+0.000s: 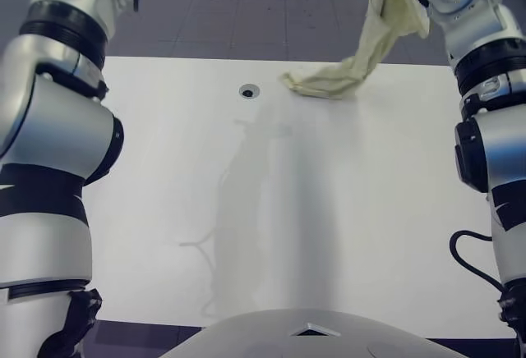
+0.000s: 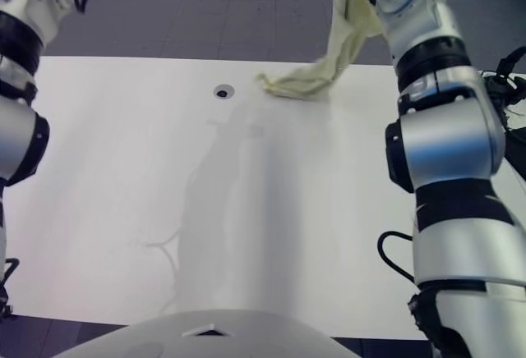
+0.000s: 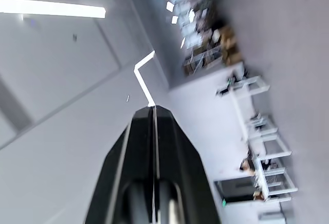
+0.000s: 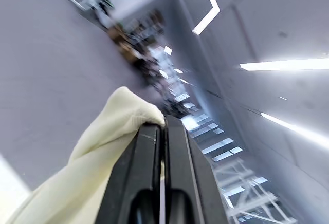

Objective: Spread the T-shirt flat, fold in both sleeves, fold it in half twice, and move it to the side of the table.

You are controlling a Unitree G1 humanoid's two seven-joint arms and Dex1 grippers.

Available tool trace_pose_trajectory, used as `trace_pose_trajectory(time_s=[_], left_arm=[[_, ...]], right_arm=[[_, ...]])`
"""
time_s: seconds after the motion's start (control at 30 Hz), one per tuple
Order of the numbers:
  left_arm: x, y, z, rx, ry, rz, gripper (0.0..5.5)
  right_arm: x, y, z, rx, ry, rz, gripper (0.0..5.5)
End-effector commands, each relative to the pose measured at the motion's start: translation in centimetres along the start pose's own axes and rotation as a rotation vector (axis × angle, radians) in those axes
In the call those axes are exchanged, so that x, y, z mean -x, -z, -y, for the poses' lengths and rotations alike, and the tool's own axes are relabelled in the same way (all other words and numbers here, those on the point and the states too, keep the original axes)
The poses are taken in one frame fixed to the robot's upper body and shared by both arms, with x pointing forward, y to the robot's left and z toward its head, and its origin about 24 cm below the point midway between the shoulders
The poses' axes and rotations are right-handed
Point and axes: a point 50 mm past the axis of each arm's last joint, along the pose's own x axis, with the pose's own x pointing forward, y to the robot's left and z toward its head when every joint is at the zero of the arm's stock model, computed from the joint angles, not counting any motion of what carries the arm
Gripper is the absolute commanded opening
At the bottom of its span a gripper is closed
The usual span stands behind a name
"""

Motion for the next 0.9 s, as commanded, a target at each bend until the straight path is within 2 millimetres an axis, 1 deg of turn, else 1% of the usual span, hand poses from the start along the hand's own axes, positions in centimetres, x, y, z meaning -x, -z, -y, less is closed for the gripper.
trace_pose_trajectory(time_s=[0.03,0.07,0.13,0.23,0.33,0.47,0.53,0.57,0.6,0.63,0.7,0.8,0.83,0.9], left_arm=[[2.6,0.1,3.0,0.115,0.090,0.061,0.02],[3.0,0.0,3.2,0.133,0.097,0.064,0.02],[3.7,-1.0,3.3,0.272,0.129,0.089,0.02],[4.9,-2.5,3.4,0.421,0.174,0.128,0.02],[6.1,-4.0,3.8,0.527,0.225,0.166,0.02],[7.8,-7.3,4.5,0.744,0.275,0.222,0.02],[8.3,-9.7,4.5,0.890,0.282,0.243,0.02],[8.5,-11.0,4.5,0.976,0.289,0.255,0.22],[8.7,-12.4,4.3,1.065,0.290,0.264,0.29],[8.9,-13.5,4.1,1.152,0.295,0.270,0.55],[9.1,-15.3,3.6,1.279,0.299,0.270,0.92],[9.2,-16.5,3.2,1.381,0.320,0.282,1.45],[9.0,-16.7,3.2,1.391,0.327,0.283,1.55],[8.5,-16.7,3.2,1.402,0.334,0.283,1.91]], right_arm=[[1.3,1.5,0.1,-0.035,-0.077,0.024,0.00],[1.3,1.4,0.2,-0.038,-0.080,0.029,0.00],[1.2,0.7,0.2,-0.046,-0.097,0.061,0.00],[1.3,-1.0,0.3,-0.099,-0.180,0.158,0.00],[1.7,-2.4,1.6,-0.121,-0.194,0.216,0.00],[1.7,-4.1,2.5,-0.127,-0.211,0.258,0.00],[1.6,-4.6,2.7,-0.126,-0.221,0.268,0.00],[1.5,-4.8,2.7,-0.125,-0.225,0.271,0.00],[1.5,-4.9,2.6,-0.124,-0.228,0.273,0.00],[1.4,-5.0,2.6,-0.125,-0.231,0.275,0.00],[1.4,-5.1,2.4,-0.125,-0.238,0.278,0.00],[1.3,-5.4,2.2,-0.127,-0.249,0.288,0.00],[1.3,-5.4,2.2,-0.126,-0.249,0.290,0.00],[1.3,-5.5,2.2,-0.126,-0.249,0.294,0.00]])
